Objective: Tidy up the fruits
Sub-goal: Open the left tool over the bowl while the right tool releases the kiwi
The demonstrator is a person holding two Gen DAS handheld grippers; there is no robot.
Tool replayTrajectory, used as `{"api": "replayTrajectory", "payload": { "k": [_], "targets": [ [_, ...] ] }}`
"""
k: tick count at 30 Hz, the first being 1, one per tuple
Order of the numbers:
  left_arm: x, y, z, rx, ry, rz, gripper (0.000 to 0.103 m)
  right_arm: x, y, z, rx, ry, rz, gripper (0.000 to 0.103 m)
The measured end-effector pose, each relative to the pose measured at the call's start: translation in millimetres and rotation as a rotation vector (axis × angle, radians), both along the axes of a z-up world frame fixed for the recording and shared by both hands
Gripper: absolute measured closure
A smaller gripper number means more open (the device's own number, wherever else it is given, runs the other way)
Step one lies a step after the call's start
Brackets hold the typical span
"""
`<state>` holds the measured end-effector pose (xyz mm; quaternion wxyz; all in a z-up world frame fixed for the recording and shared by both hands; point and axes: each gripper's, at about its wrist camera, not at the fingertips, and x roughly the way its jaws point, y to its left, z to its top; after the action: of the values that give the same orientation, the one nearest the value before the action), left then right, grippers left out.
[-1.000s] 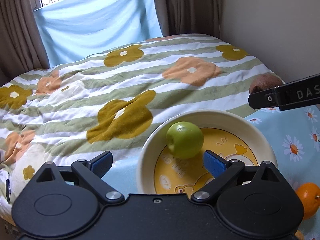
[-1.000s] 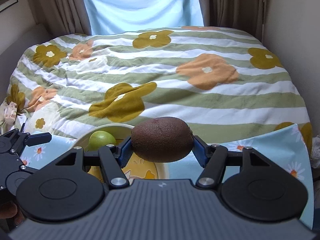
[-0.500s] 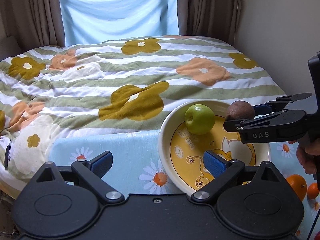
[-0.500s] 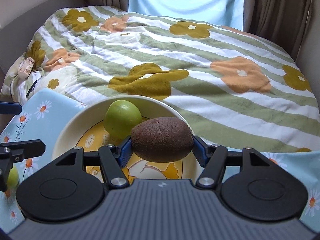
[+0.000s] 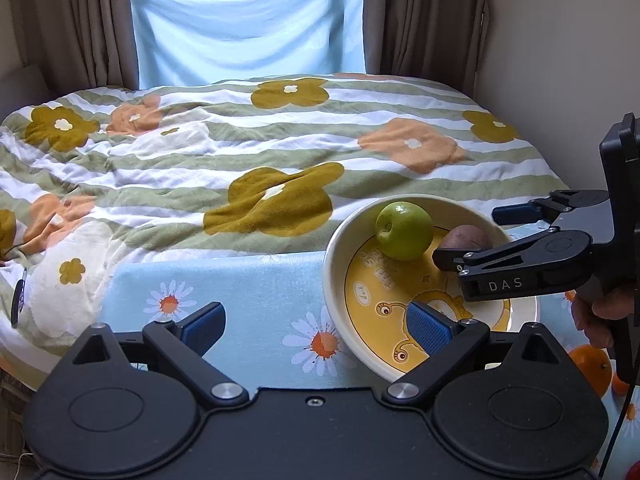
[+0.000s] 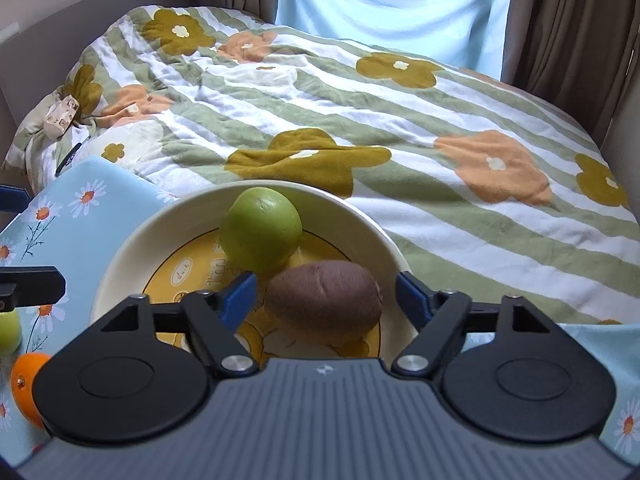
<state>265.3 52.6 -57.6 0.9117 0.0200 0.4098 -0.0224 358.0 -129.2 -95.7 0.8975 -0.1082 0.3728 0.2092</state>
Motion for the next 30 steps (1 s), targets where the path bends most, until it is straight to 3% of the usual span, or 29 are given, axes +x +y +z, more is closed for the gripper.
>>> {"api": "replayTrajectory", "payload": {
  "k": [15, 30],
  "targets": [
    [-38.5, -2.6, 44.6, -0.004, -0.102, 0.079, 0.004, -36.2, -32.0, 63.7, 0.07, -0.04, -0.046, 0.0],
    [-123.1, -37.9, 92.1, 0.0, -0.214, 0.131, 0.004, -134.2, -81.7, 131.8, 0.1, -0.083, -0.168, 0.0]
  ]
}}
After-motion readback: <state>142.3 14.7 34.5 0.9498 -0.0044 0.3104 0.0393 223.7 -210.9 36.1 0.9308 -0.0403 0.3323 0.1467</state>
